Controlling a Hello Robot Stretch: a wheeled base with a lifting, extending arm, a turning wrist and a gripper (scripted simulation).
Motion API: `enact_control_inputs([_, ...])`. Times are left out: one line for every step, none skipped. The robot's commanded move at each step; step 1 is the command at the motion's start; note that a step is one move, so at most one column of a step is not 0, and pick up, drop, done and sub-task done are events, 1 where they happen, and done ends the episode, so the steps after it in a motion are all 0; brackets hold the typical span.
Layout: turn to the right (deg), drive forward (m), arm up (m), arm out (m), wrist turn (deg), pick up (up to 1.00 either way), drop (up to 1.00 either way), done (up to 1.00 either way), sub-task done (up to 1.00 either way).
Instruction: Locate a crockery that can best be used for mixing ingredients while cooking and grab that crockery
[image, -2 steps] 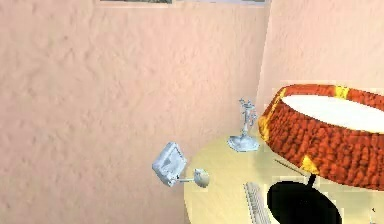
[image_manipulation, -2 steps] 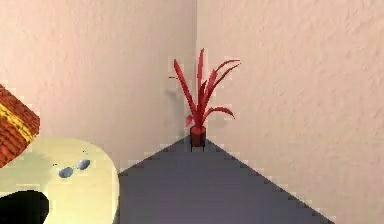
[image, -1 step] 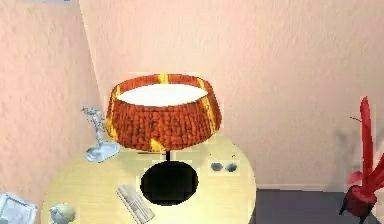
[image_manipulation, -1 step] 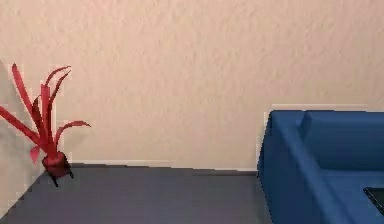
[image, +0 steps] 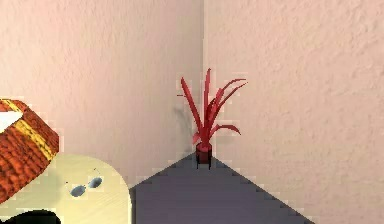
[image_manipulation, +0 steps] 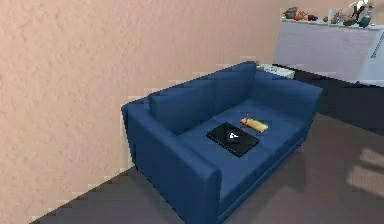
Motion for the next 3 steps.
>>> enact_control_inputs([9.0,0.0,0.0,0.0,0.0,0.0,0.0,0.0,0.0])
enact_control_inputs([0.0,0.75,0.0,0.0,0.0,0.0,0.0,0.0,0.0])
enact_control_inputs([-45.0,0.0,0.0,0.0,0.0,0.0,0.0,0.0,0.0])
